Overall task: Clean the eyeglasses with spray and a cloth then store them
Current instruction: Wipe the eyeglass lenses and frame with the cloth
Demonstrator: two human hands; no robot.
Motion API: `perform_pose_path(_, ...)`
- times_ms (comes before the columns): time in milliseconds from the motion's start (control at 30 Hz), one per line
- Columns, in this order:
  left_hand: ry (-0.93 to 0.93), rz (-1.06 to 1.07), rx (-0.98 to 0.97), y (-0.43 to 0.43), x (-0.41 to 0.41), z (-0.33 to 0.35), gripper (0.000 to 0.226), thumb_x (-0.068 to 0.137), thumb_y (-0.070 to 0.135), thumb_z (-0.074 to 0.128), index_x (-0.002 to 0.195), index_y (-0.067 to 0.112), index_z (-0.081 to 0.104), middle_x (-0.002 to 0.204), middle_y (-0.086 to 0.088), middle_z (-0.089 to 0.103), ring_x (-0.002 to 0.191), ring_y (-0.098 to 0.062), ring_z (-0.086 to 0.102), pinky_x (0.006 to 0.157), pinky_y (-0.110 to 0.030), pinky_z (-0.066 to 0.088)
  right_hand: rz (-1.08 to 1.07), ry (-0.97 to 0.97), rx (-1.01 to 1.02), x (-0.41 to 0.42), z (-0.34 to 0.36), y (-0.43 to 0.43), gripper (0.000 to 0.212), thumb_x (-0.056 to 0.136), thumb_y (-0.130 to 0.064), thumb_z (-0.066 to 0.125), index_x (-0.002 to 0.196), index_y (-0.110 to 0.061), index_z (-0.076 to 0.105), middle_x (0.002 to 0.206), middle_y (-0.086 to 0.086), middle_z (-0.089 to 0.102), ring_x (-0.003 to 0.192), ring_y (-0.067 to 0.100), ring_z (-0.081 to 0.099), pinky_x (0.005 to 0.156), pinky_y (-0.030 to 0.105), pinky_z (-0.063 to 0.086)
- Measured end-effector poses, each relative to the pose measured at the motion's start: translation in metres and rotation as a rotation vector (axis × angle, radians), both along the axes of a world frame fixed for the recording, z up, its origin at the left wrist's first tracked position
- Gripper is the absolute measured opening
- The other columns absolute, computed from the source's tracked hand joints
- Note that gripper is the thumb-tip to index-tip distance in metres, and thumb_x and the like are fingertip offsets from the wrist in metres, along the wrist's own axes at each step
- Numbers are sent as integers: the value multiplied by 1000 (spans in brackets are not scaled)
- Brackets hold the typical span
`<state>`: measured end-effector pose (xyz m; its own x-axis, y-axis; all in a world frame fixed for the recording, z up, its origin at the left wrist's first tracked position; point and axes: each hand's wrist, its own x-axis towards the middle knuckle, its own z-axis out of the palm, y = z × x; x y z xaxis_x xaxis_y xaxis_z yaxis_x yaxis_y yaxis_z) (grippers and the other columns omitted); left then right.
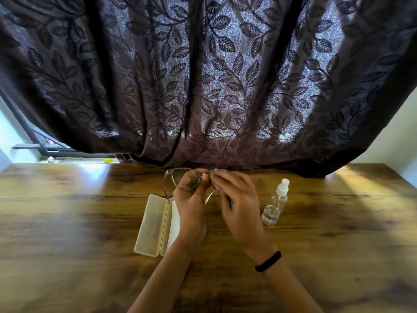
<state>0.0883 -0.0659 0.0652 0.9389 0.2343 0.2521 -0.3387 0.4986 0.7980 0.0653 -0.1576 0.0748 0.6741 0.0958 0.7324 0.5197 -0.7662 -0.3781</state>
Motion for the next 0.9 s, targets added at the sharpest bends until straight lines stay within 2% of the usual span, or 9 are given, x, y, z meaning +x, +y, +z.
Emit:
perform_pose_path(67, 31, 42, -8, 2, 2, 2, 20, 85, -6, 52, 80, 11, 62, 68, 10, 67, 70, -2, 60, 64, -13, 50, 44, -17, -76, -3, -4, 2, 34, 84, -2, 50, 116, -6, 60, 117, 6, 63, 113, 14, 44, 102, 16, 32)
perform_pose_path(167, 66, 103, 8, 8, 3, 6, 20, 86, -2, 53, 79, 14, 63, 67, 11, 64, 69, -2, 58, 62, -13, 49, 55, -44, -120, -5, -9, -5, 33, 83, -1, 49, 112, -5, 62, 114, 6, 65, 110, 14, 45, 99, 18, 34)
perform_pose_path(367, 73, 82, 28, 6, 0, 11, 17, 85, -2, 54, 80, 12, 64, 70, 9, 65, 70, -2, 60, 64, -13, 49, -65, -3, 22, 12, 0, -18, 37, 78, 10, 61, 110, -7, 64, 111, 4, 67, 106, 12, 47, 94, 16, 38)
perform_pose_path(500, 68, 64, 7, -3, -1, 10, 15, 85, -3, 54, 80, 8, 63, 71, 2, 63, 69, -4, 59, 65, -15, 49, 2, -2, -25, 11, 8, -5, 31, 82, 2, 53, 110, -5, 64, 110, 6, 67, 107, 11, 44, 97, 8, 29)
perform_pose_path(667, 119, 116, -66, -1, 0, 5, 21, 85, -3, 54, 77, 14, 64, 68, 9, 65, 71, -5, 60, 66, -16, 51, 67, 22, -65, 1, -3, -1, 33, 84, -4, 47, 113, -8, 62, 112, 3, 66, 109, 10, 45, 98, 14, 34)
perform_pose_path(800, 169, 150, -76, 5, 2, 4, 19, 86, 1, 55, 78, 15, 65, 73, 3, 64, 74, -10, 59, 72, -23, 50, 12, 59, -40, 2, -11, -15, 40, 77, 12, 57, 110, -10, 64, 109, 2, 67, 106, 12, 50, 96, 10, 33)
perform_pose_path(900, 164, 130, -58, 1, -1, 7, 20, 86, 1, 55, 77, 15, 66, 72, 7, 66, 74, -8, 60, 72, -22, 49, -48, 85, 25, 13, -4, -21, 39, 77, 13, 59, 108, -11, 66, 108, 1, 68, 104, 12, 53, 93, 5, 33)
